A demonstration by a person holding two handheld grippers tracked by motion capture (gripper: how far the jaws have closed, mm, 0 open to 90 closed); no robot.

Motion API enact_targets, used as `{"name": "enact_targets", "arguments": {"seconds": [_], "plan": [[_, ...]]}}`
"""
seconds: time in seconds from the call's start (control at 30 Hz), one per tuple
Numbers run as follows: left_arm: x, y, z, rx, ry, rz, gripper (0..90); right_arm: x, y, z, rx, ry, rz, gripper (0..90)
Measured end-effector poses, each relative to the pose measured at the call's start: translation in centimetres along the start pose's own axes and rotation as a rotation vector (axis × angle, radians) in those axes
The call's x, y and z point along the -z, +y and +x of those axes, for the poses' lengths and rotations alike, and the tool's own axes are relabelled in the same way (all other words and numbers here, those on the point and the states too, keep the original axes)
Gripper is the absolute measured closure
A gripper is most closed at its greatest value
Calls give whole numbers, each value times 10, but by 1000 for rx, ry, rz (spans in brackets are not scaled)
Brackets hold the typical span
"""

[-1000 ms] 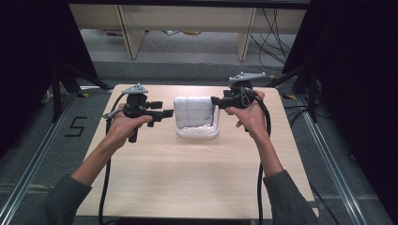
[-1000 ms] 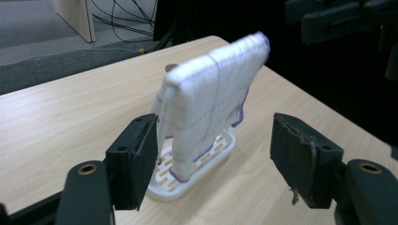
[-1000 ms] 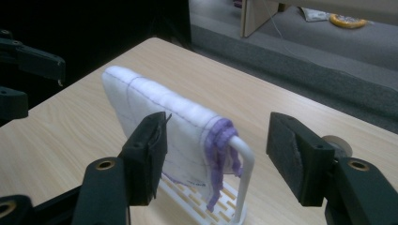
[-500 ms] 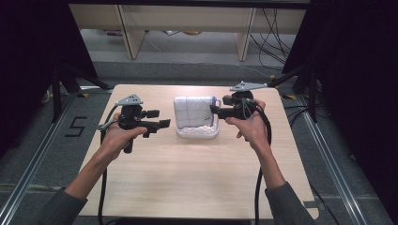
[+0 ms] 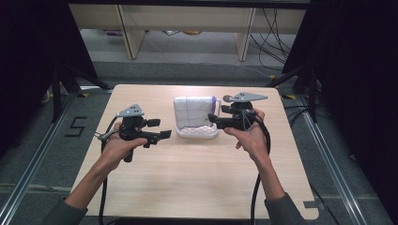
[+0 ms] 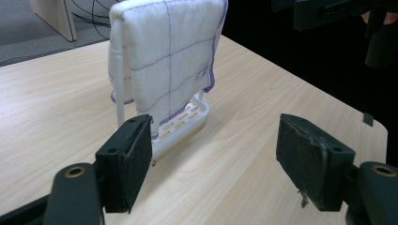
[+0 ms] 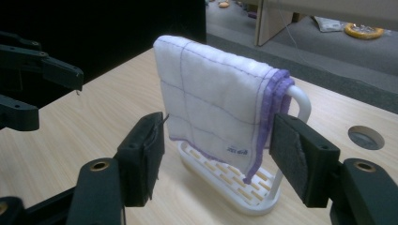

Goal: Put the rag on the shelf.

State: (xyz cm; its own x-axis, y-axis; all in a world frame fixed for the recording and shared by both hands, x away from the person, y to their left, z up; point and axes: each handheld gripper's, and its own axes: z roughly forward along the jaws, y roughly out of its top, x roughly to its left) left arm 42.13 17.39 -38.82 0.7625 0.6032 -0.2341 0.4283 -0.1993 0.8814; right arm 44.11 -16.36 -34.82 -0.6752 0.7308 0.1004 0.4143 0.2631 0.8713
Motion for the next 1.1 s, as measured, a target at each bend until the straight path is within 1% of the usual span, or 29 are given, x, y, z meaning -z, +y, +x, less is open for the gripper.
{"name": "enact_targets", "arguments": {"seconds": [0.03, 0.07, 0.1, 0.13, 0.17, 0.23, 0.27, 0.33, 0.37, 0.43, 0.47, 0.5, 0.53, 0.57, 0.6, 0.63, 0.67, 0.7, 0.73, 0.77, 0.8, 0.83, 0.87, 0.9, 0.93, 0.97, 1.03, 1.07, 1.1], "plan": [[1, -2, 0, 4, 1, -6, 262, 1, -2, 2, -12, -9, -4, 363], [1, -4, -1, 8, 0, -8, 261, 1, -3, 3, -11, 3, 1, 360], [0, -5, -1, 2, -5, 3, 258, 1, -4, 5, -11, 7, -2, 359], [1, -6, -1, -1, 1, 9, 249, 1, -5, 5, -2, 11, -19, 357], [1, -8, -2, 2, 3, -2, 243, 3, -6, 7, -19, 25, -4, 357], [2, -11, -2, 1, -2, 5, 241, 3, -10, 9, -17, 33, -24, 347], [2, -13, -2, 0, 3, 5, 239, 1, -12, 8, 0, 35, -24, 346], [1, -16, -4, -1, 8, 12, 236, 0, -16, 10, -1, 35, -14, 346], [0, -18, -4, -3, 5, 18, 236, 0, -18, 11, -18, 27, -10, 347], [-1, -21, -5, -12, 5, 28, 235, -3, -21, 10, -4, 46, 4, 346], [-2, -23, -6, -12, 8, 35, 235, -3, -24, 11, -24, 46, 11, 346], [-3, -25, -7, -13, 2, 36, 235, -2, -26, 11, -20, 38, 15, 346], [-3, -26, -9, -16, 9, 48, 234, -1, -27, 11, -24, 41, 22, 346], [-4, -28, -10, -18, -3, 47, 234, -1, -29, 12, -46, 48, 16, 346], [-5, -29, -11, -21, 7, 56, 234, 0, -31, 11, -31, 44, 16, 346], [-7, -31, -12, -28, 1, 56, 234, 0, -32, 9, -20, 39, 9, 346], [-8, -33, -14, -33, -1, 62, 233, 1, -34, 9, -28, 40, 16, 346], [-10, -35, -15, -35, -5, 62, 233, 2, -36, 9, -22, 30, 25, 346], [-10, -36, -17, -40, -7, 71, 232, 2, -37, 9, -33, 31, 22, 346], [-11, -37, -18, -44, -1, 69, 231, 4, -39, 9, -38, 26, 37, 346], [-10, -38, -19, -48, -7, 78, 231, 3, -39, 9, -30, 27, 32, 345], [-11, -39, -20, -50, 1, 75, 231, 4, -40, 8, -26, 24, 34, 344], [-11, -40, -21, -51, -2, 70, 231, 4, -41, 7, -20, 33, 28, 343], [-12, -42, -22, -56, -5, 66, 231, 5, -42, 7, -29, 28, 29, 343], [-13, -43, -24, -54, -5, 71, 230, 8, -42, 9, -46, 20, 45, 342], [-13, -44, -25, -59, -4, 75, 229, 8, -42, 7, -26, 21, 35, 340], [-13, -47, -27, -66, -9, 78, 228, 8, -43, 6, -21, 22, 35, 338], [-13, -49, -28, -76, -5, 87, 227, 8, -42, 7, -23, 24, 40, 337], [-14, -51, -28, -79, -11, 81, 227, 7, -43, 8, -41, 32, 35, 336]]}}
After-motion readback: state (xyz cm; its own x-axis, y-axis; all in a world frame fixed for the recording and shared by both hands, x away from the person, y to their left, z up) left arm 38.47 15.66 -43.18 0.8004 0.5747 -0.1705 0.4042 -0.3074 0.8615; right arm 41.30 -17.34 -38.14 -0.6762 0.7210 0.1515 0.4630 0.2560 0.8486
